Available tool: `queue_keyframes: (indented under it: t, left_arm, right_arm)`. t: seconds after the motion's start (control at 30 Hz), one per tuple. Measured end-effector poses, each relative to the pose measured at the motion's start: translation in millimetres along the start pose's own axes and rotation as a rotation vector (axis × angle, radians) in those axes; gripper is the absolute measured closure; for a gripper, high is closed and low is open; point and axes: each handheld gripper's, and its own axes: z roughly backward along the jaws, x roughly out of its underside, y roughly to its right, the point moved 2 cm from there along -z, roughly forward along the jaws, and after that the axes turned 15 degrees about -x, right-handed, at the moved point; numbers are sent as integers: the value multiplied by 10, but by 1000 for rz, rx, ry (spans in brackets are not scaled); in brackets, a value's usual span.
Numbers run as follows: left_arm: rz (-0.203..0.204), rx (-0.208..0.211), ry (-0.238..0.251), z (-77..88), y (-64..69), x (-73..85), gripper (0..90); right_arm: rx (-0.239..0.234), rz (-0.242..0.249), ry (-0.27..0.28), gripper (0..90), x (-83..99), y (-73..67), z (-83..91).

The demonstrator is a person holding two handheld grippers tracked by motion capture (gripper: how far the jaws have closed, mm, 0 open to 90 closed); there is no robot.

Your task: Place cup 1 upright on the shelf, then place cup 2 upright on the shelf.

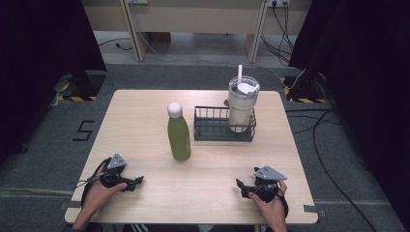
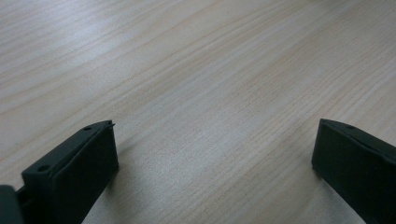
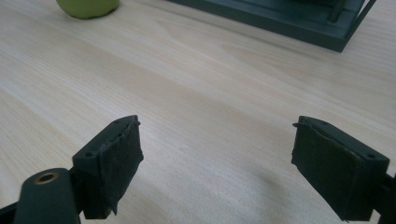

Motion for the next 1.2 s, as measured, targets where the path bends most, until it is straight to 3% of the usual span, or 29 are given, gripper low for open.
queue_keyframes:
  t: [0.7, 1.2]
  left_arm:
    - [0, 0, 0, 0, 1, 0, 0]
    - [-7, 2, 4, 6, 1, 1, 3]
  right_arm:
    - [-2, -15, -148, 159, 88, -23, -49]
    - [-7, -14, -152, 137, 89, -25, -58]
